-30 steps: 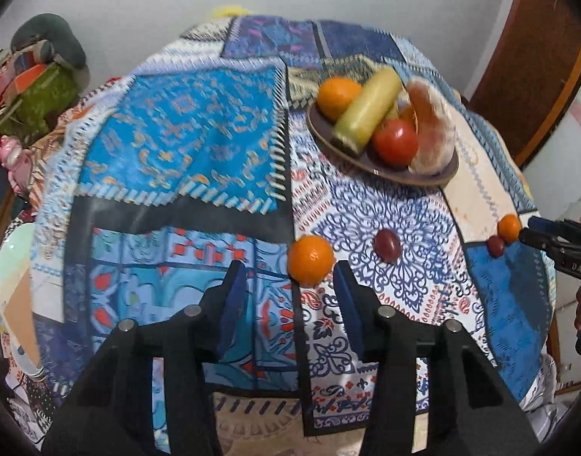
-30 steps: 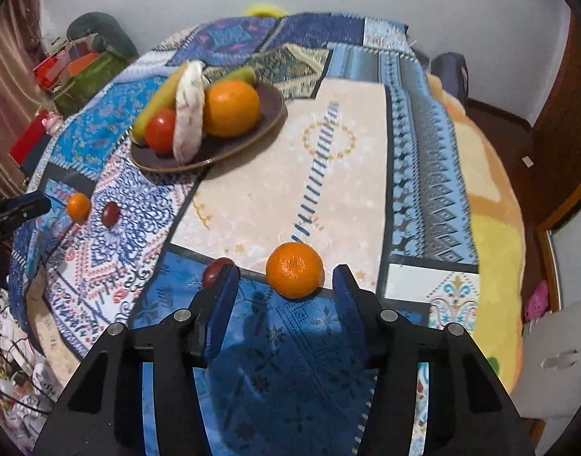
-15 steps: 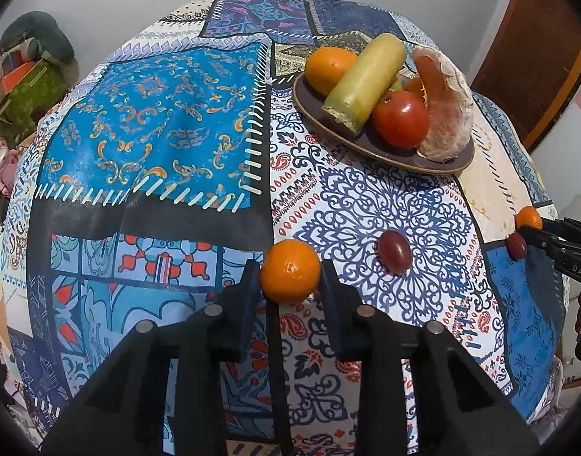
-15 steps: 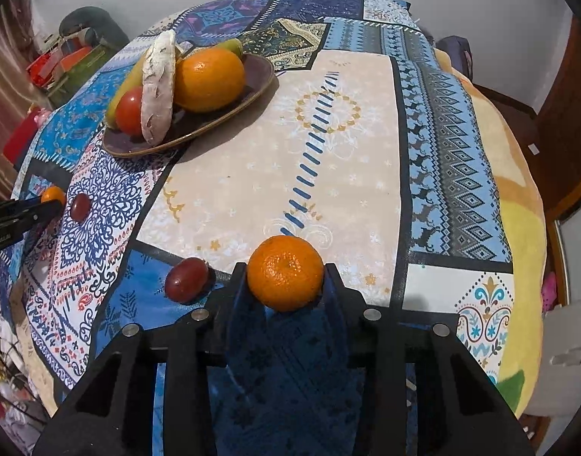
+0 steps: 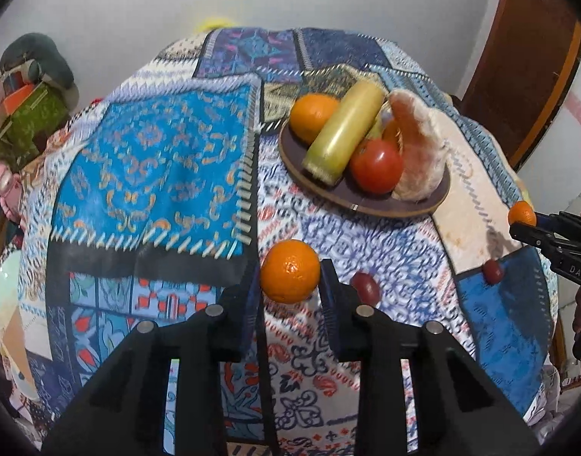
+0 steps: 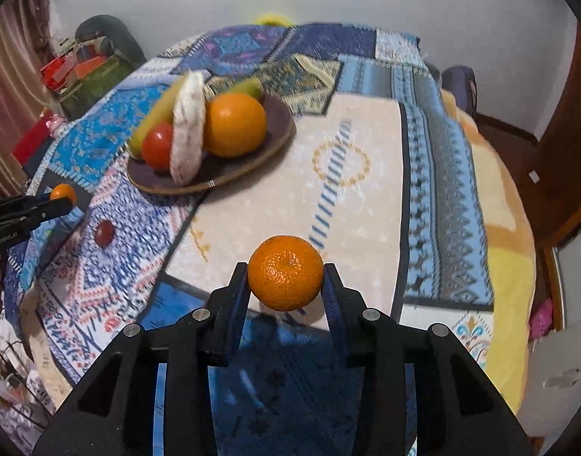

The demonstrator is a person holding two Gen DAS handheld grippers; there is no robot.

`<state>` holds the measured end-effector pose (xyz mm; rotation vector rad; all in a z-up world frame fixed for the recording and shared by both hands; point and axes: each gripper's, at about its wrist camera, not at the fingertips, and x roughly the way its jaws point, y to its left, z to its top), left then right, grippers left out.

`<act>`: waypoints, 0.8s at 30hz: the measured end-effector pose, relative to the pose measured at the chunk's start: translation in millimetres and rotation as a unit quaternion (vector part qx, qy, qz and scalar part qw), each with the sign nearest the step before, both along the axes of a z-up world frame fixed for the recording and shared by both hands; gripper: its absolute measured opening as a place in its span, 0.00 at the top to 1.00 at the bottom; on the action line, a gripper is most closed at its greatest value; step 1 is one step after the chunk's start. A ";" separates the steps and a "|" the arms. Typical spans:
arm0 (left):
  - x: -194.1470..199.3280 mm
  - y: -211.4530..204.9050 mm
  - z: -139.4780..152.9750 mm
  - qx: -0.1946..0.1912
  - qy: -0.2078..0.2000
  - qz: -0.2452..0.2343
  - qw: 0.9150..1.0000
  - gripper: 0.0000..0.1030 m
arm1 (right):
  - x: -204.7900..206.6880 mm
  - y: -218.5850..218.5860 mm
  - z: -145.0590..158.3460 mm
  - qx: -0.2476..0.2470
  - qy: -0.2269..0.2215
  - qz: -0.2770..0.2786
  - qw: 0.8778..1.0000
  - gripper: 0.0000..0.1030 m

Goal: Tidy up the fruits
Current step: 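Grasp a small orange with the left tool while the right tool grasps another small orange, then place the small orange on the plate with the left tool while the right tool places its orange there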

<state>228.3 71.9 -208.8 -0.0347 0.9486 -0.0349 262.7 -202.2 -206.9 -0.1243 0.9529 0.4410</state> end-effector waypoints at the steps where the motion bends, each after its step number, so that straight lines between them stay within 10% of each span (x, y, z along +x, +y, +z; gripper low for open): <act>1: 4.0 -2.0 2.5 0.000 -0.002 -0.001 1.000 0.70 | 0.0 1.6 5.0 0.002 -0.006 0.002 1.000 0.66; 24: 56.3 -29.5 9.2 -0.024 -0.025 -0.028 0.999 0.70 | 47.7 46.2 18.6 0.036 -0.041 0.038 0.998 0.66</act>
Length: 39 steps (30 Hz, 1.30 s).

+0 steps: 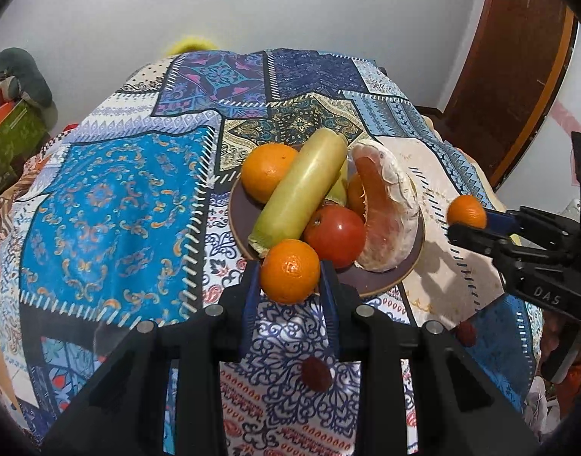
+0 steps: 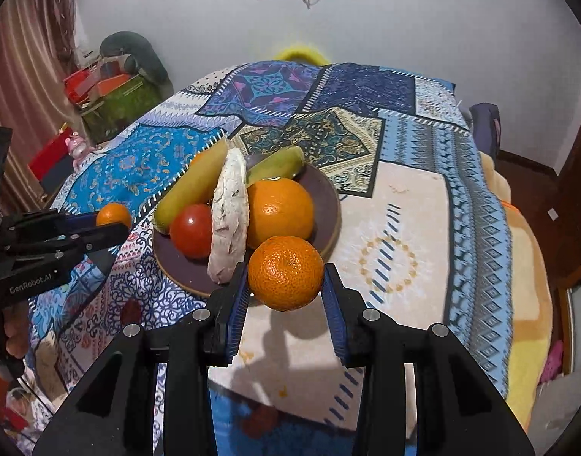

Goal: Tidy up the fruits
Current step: 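Place the small orange on the plate with the left tool while the right tool places its orange there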

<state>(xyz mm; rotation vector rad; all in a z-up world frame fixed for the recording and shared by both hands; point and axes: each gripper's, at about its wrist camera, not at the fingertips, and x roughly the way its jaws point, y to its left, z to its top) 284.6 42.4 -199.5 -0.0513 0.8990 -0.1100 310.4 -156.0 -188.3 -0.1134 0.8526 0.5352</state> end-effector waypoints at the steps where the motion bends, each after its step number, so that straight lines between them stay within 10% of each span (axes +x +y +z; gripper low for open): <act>1: 2.0 -0.7 -1.7 -0.001 0.001 -0.001 1.000 0.70 | 1.5 1.5 -1.4 0.000 0.001 0.002 1.000 0.66; 39: -5.5 -21.3 -12.9 0.003 0.007 -0.007 1.000 0.63 | 6.5 -3.6 -13.0 0.023 0.024 -0.004 0.999 0.59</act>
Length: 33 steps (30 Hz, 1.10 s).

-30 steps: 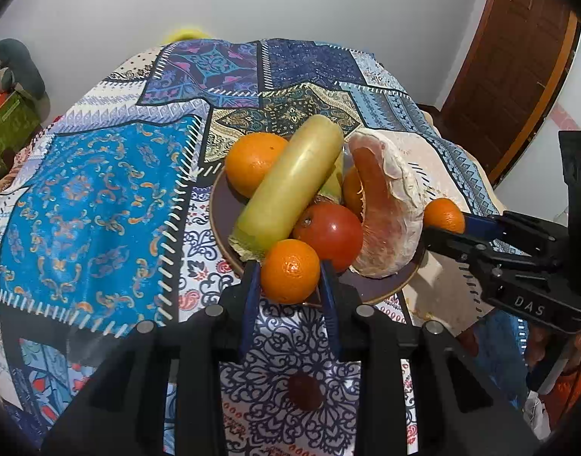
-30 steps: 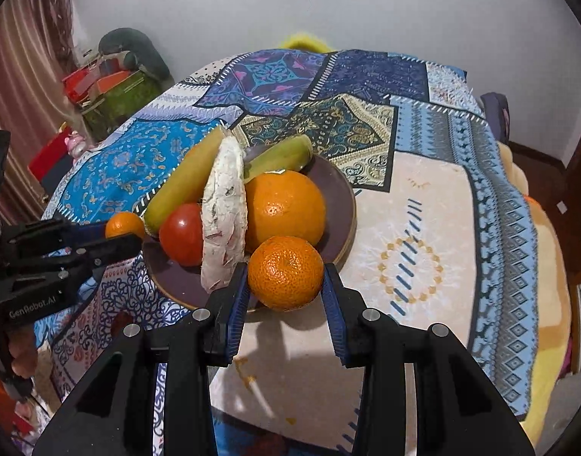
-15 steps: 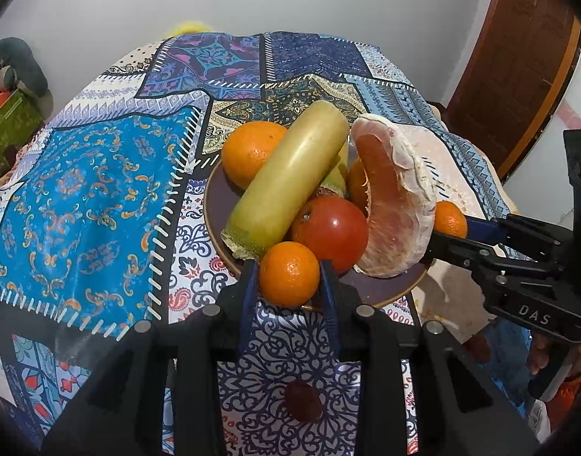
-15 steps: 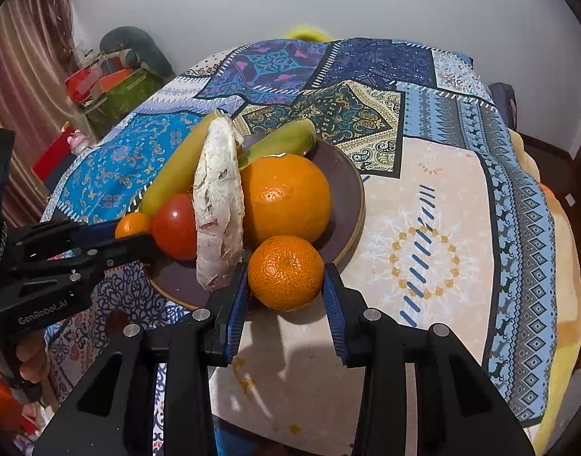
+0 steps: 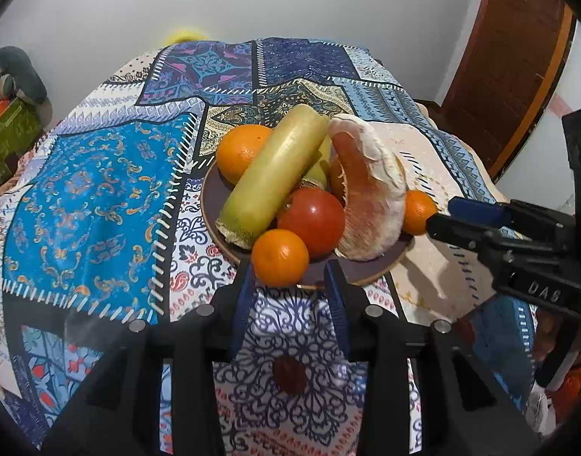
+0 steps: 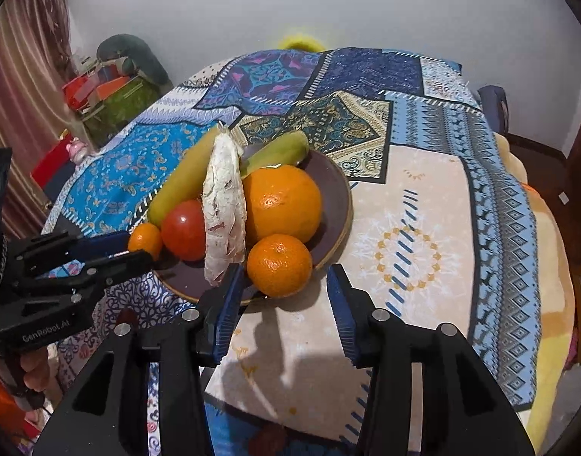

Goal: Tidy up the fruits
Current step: 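Place the small orange on the plate with the left tool while the right tool places its orange there, then grasp a red grape with the left tool while the right tool grasps another red grape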

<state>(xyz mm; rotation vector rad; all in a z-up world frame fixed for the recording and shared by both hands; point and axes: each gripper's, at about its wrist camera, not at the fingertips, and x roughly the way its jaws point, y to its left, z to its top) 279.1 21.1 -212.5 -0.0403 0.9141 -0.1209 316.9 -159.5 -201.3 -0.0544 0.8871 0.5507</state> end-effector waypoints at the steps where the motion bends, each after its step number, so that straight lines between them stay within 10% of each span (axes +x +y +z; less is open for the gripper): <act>1: -3.3 -0.8 1.8 0.002 -0.001 -0.002 1.000 0.63 | -3.0 -2.8 2.5 0.000 -0.001 -0.001 1.000 0.59; 26: -87.0 19.5 45.1 0.013 -0.028 0.024 0.999 0.59 | -75.5 -41.6 79.2 -0.039 -0.070 -0.025 0.996 0.52; 33: -96.5 22.1 34.3 0.013 -0.012 0.027 0.999 0.58 | -88.5 -50.4 59.9 -0.074 -0.045 -0.002 0.996 0.52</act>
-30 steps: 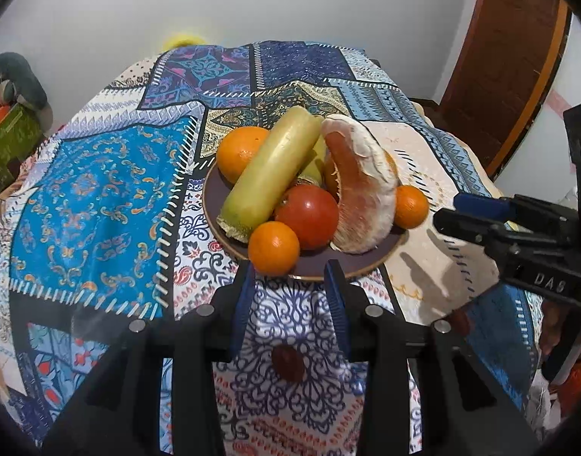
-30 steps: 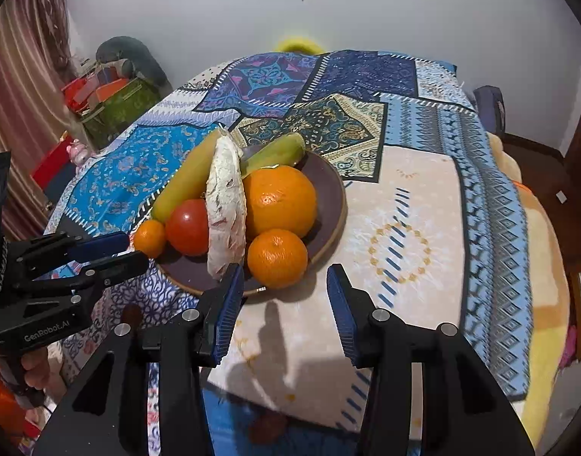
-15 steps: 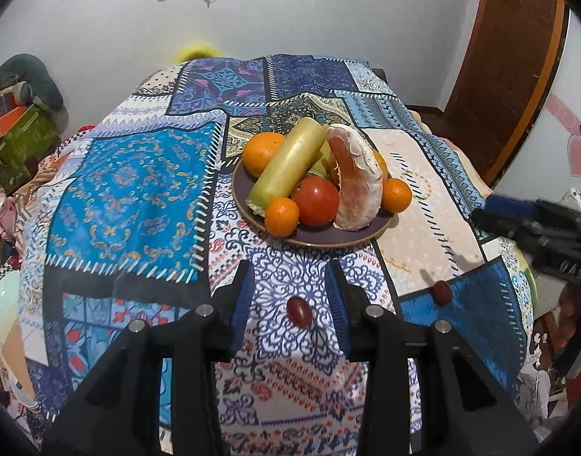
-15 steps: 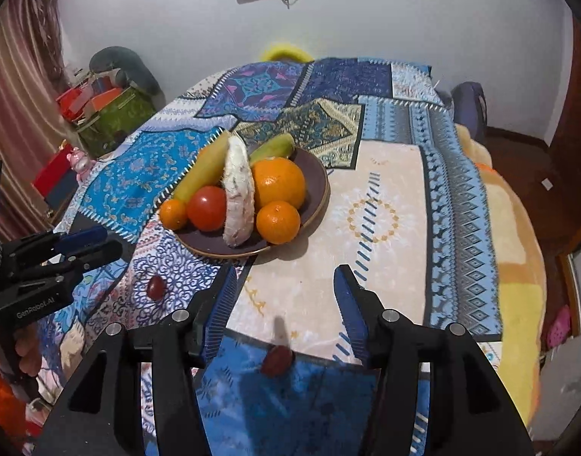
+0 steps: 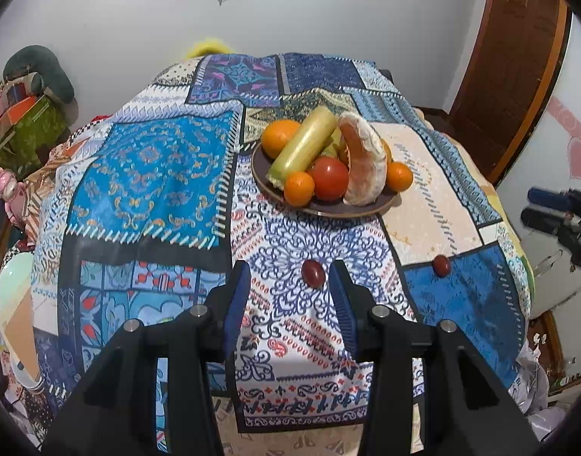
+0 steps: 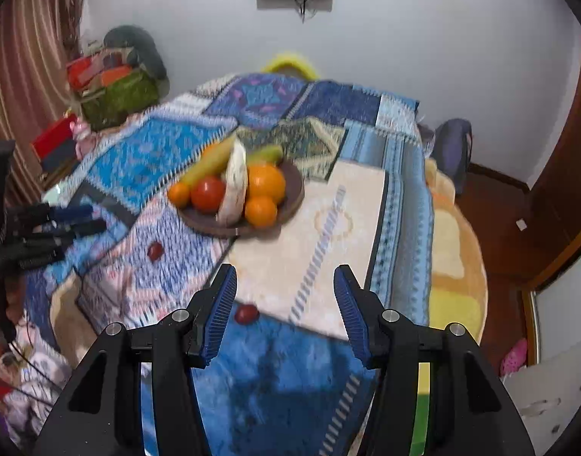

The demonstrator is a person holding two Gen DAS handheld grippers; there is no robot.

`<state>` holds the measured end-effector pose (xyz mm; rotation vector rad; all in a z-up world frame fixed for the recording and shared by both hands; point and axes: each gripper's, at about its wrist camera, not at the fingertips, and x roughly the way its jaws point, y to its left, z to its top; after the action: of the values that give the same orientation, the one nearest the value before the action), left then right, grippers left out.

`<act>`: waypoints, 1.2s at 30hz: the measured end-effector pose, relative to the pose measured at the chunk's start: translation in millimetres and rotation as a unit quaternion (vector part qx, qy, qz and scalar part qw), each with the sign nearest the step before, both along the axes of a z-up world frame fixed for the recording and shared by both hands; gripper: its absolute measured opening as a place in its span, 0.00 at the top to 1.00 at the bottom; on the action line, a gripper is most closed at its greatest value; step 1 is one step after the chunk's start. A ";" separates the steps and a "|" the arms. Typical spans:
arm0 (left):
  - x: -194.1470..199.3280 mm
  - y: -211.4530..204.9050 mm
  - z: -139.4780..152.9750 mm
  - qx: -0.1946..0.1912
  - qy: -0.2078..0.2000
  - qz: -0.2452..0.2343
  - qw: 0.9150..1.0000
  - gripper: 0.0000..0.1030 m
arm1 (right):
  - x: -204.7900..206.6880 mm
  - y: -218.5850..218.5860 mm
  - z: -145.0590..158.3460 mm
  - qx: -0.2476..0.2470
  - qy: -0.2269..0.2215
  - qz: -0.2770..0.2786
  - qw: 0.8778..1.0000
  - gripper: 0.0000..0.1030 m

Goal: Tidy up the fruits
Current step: 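Grasp a red grape with the left tool while the right tool grasps another red grape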

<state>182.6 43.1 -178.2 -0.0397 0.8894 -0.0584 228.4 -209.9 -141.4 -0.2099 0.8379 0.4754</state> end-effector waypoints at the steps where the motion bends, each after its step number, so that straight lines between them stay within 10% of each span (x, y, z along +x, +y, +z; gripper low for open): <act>1: -0.2 -0.7 -3.1 0.000 0.004 -0.001 1.000 0.58 | 0.1 0.8 -8.5 0.000 0.011 0.002 1.000 0.52; 18: 26.9 -18.3 -56.2 -0.006 0.059 -0.024 0.998 0.62 | 21.8 33.9 -98.2 0.015 0.134 0.034 0.990 0.75; 36: 57.4 -23.5 -76.2 -0.013 0.066 -0.022 0.997 0.81 | 29.6 35.1 -88.7 0.047 0.103 0.031 0.993 0.80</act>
<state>239.9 19.6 -254.4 -0.0493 1.0221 -0.1093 257.9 -174.9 -230.1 -0.1002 1.0094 0.6000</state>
